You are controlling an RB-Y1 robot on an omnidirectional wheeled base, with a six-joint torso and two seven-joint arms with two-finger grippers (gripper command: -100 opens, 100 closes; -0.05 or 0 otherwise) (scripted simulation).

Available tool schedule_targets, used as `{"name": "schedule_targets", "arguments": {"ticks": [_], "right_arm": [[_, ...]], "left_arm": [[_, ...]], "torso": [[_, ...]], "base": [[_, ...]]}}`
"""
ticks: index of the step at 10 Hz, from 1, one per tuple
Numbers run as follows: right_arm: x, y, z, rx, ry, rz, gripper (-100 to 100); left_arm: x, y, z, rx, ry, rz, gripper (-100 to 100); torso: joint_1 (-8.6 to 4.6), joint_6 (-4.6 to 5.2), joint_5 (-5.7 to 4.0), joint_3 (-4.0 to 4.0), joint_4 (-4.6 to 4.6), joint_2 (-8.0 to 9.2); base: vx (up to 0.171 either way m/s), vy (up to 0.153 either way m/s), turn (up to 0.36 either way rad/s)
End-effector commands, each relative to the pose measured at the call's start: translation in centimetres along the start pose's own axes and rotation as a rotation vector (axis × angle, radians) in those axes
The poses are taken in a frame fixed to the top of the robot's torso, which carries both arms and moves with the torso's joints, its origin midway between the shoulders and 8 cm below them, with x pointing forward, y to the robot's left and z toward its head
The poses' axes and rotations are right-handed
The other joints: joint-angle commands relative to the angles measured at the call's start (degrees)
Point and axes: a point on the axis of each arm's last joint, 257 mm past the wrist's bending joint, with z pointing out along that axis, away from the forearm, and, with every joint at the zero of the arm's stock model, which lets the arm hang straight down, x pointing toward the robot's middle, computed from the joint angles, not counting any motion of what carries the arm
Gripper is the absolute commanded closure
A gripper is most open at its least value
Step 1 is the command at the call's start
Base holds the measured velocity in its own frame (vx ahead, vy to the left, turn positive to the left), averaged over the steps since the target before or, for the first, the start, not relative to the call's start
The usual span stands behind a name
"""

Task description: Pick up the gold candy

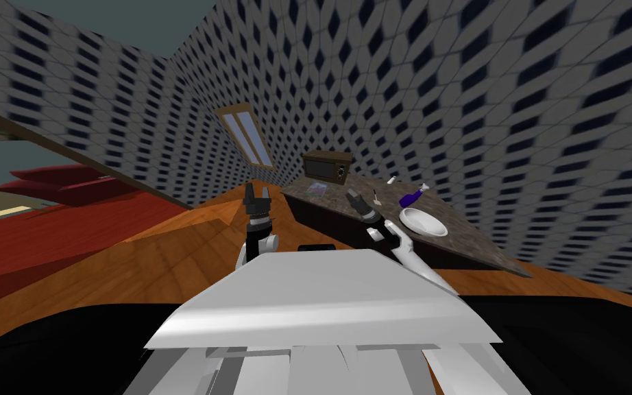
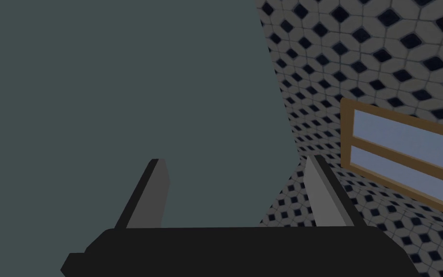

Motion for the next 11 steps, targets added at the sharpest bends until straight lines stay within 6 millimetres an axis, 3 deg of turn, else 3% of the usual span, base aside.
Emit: {"name": "schedule_targets", "arguments": {"ticks": [1, 6, 7, 8, 9, 10, 11], "right_arm": [[1.1, -1.2, -0.8, 0.002, 0.071, -0.057, -100], [3.1, -3.9, -3.1, 0.014, 0.229, -0.17, -100], [4.0, -5.4, -4.5, 0.028, 0.298, -0.218, -100], [4.0, -5.4, -4.6, 0.026, 0.307, -0.223, -100], [4.8, -7.1, -6.3, 0.045, 0.379, -0.271, -100], [4.7, -7.2, -6.4, 0.043, 0.389, -0.277, -100], [5.4, -9.0, -8.3, 0.064, 0.463, -0.324, -100]], "left_arm": [[0.0, 0.0, 0.0, 0.0, 0.0, 0.0, 0], [0.0, 0.0, 0.0, 0.0, 0.0, 0.0, 0], [0.0, 0.0, 0.0, 0.0, 0.0, 0.0, 0], [0.0, 0.0, 0.0, 0.0, 0.0, 0.0, 0], [0.0, 0.0, 0.0, 0.0, 0.0, 0.0, 0], [0.0, 0.0, 0.0, 0.0, 0.0, 0.0, 0], [0.0, 0.0, 0.0, 0.0, 0.0, 0.0, 0]], "torso": [[0.0, 0.0, 0.0, 0.0, 0.0, 0.0], [0.02, -0.02, 0.0, -0.02, -0.01, -0.04], [0.03, 0.0, 0.01, -0.03, -0.01, -0.05], [0.08, -0.02, 0.01, -0.06, -0.02, -0.11], [0.07, 0.0, 0.02, -0.06, -0.02, -0.11], [0.06, -0.01, 0.01, -0.07, -0.03, -0.11], [0.05, -0.01, 0.01, -0.06, -0.02, -0.11]], "base": [[-0.013, 0.035, 0.094], [-0.006, 0.03, 0.08], [0.014, 0.046, 0.102], [0.011, 0.038, 0.059], [0.011, 0.039, 0.095], [0.01, 0.033, 0.073], [0.03, 0.038, 0.111]]}}
